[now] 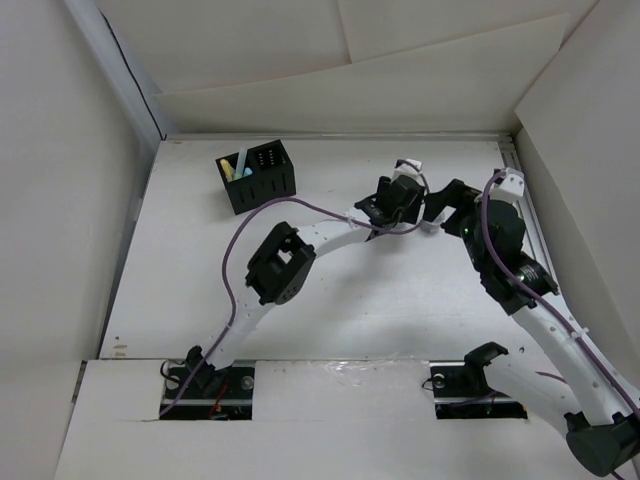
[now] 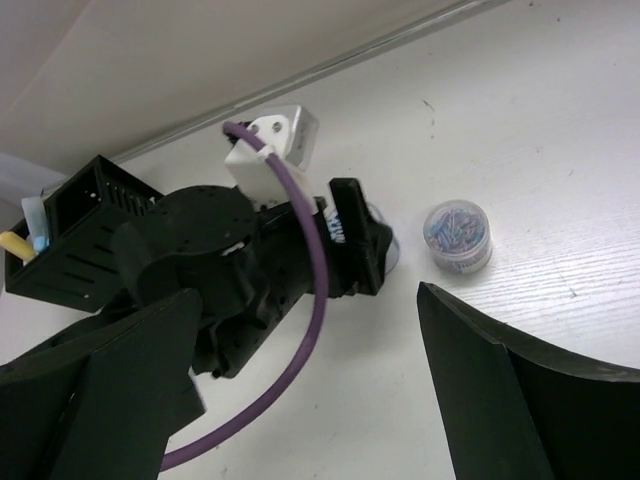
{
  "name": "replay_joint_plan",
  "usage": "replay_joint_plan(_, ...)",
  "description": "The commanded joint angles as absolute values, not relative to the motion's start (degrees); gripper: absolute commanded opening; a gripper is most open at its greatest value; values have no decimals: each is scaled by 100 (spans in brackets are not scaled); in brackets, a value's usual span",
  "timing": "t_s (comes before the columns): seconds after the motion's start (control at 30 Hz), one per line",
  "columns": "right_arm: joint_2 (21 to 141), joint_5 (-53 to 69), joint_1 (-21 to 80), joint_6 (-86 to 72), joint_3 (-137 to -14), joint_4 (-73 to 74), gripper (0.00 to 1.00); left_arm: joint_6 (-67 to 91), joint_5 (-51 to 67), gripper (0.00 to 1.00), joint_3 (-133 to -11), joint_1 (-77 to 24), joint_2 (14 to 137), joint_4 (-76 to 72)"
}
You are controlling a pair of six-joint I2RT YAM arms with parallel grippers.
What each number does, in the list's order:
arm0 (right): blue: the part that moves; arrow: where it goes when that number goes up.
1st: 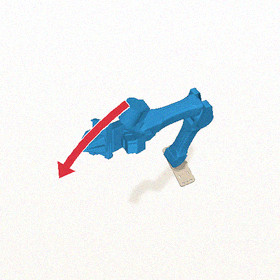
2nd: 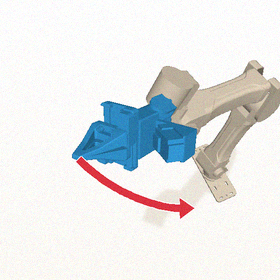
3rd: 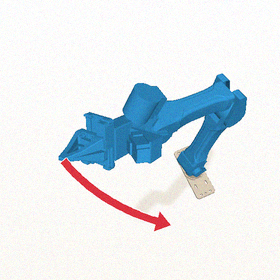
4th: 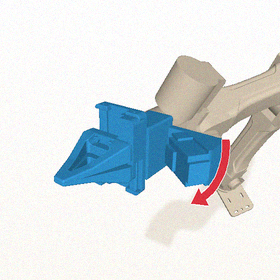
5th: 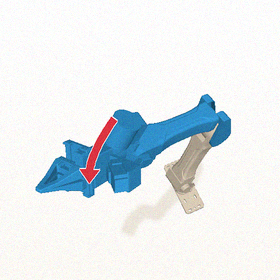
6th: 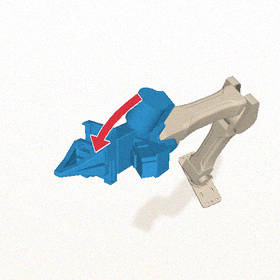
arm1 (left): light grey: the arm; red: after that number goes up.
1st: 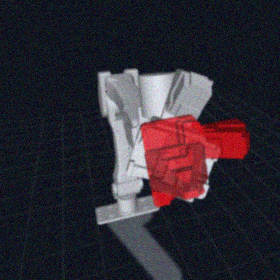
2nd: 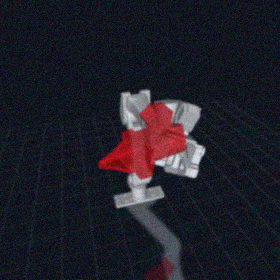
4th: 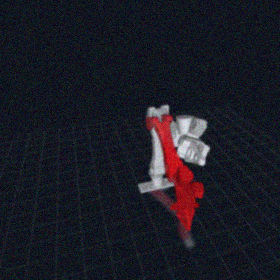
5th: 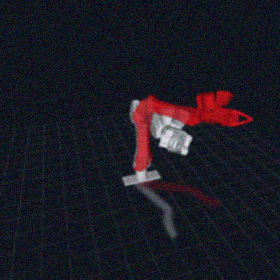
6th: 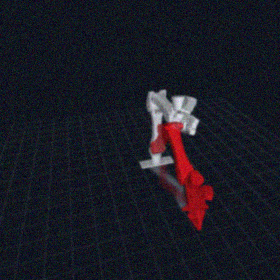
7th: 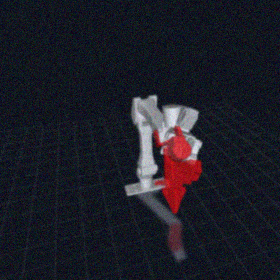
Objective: Sort the stationery into containers
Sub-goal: Pick up the stationery from the center of the board, then place the stationery in the storage box.
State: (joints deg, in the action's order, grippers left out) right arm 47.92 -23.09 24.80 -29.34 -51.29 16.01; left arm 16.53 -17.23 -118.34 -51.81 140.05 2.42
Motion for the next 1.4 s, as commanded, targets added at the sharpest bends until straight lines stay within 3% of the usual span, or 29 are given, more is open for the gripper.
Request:
replay_joint_plan(0.0,4685,-2259,2452,-2821,-5106,1362,95,1643,-2285,12,-10980,-5072,13027,106)
replay_joint_plan(0.2,4562,-2259,2399,-2821,-5002,1362,96,2301,-1820,10,-10205,-4334,11673,43)
replay_joint_plan(0.5,4623,-2101,2399,-2821,-4834,1205,96,2487,-1916,8,-10292,-3096,10662,580)
replay_joint_plan(0.73,4913,-1829,2399,-2769,-4649,968,96,2742,-1863,8,-10722,-2023,10678,1081)
replay_joint_plan(1.37,5071,-1591,2399,-2716,-4430,809,96,2505,-2285,8,-11487,-1837,11672,1661)
